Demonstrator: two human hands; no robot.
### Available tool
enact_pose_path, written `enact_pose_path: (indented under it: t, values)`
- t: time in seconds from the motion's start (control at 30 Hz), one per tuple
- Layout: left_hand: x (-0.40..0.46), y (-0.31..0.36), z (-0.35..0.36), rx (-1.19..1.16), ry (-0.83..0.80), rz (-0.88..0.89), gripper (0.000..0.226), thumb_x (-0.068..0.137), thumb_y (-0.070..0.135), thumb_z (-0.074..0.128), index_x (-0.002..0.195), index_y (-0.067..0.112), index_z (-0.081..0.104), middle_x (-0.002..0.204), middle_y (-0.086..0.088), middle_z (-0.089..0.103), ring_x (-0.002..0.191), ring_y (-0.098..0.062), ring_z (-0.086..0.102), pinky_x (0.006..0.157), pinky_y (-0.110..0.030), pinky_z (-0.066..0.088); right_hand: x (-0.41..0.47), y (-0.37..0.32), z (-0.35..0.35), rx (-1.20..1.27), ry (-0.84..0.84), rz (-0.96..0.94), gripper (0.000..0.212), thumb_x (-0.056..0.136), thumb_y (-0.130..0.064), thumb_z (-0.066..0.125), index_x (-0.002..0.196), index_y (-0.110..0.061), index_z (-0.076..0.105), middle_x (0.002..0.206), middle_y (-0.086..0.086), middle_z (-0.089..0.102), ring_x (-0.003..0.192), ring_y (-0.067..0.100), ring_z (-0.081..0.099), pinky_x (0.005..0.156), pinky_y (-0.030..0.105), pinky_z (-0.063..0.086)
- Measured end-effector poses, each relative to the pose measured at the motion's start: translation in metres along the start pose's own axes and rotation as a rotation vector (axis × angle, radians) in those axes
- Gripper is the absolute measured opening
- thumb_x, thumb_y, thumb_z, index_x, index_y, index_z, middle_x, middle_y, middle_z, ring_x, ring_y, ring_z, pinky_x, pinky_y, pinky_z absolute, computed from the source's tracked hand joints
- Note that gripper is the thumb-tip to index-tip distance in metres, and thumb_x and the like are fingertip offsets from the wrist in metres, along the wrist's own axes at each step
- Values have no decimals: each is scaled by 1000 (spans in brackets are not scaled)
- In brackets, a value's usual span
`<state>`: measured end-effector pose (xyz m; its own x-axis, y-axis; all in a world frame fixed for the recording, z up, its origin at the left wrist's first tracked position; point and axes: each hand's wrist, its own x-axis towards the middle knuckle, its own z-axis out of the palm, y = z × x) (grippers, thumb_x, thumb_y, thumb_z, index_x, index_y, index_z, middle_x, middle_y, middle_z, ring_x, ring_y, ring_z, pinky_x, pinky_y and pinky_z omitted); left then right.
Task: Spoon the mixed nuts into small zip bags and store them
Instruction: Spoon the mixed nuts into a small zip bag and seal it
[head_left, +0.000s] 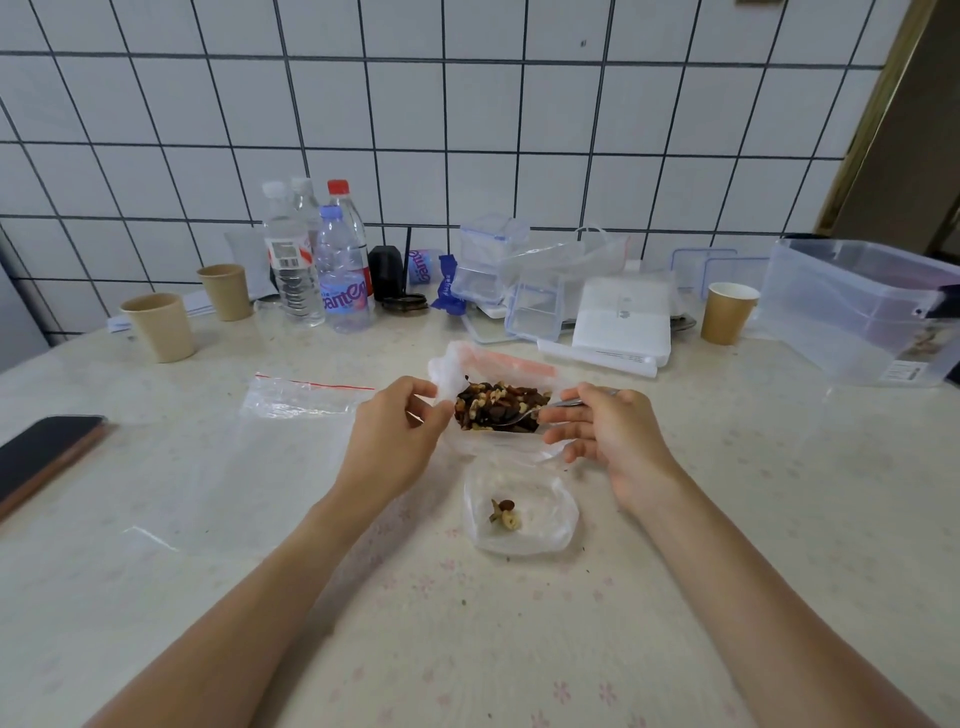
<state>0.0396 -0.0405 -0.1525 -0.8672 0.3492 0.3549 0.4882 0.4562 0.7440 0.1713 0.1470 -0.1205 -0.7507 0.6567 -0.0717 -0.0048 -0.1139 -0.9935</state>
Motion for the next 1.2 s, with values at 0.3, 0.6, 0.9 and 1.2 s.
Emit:
enact_pose_path:
  t: [0.3, 0.6, 0.9, 1.2]
  values:
    - [-10, 7, -17, 86, 13, -57, 41, 85, 65, 69, 101, 30, 53, 81, 9, 64, 72, -6, 60, 57, -27, 42, 1, -1, -5, 5, -5, -28, 30, 109, -20, 45, 97, -4, 67, 84, 17, 78, 61, 25, 71, 43, 29, 48]
    - [-43, 37, -32, 229, -456, -12, 74, 59, 102, 49, 96, 38, 59, 82, 14, 71, 75, -4, 69, 71, -30, 53, 1, -16, -17, 61, -106, -90, 28, 107, -18, 46, 94, -2, 65, 82, 22, 76, 55, 25, 68, 38, 28, 43]
    - [-43, 37, -33, -1, -467, -104, 10, 93, 27, 71, 97, 19, 65, 75, -5, 76, 59, -16, 72, 47, -21, 46, -3, -31, -31, 44, -301, -92, 28, 105, -16, 45, 91, 0, 64, 74, 21, 72, 50, 28, 63, 37, 26, 39]
    - [-37, 32, -31, -237, -536, -341, 20, 99, 24, 66, 99, 5, 72, 57, 4, 64, 48, -10, 59, 45, -21, 42, -25, -38, -25, -363, -549, -274, 32, 109, -24, 49, 93, -4, 68, 84, 22, 74, 66, 33, 68, 49, 33, 45]
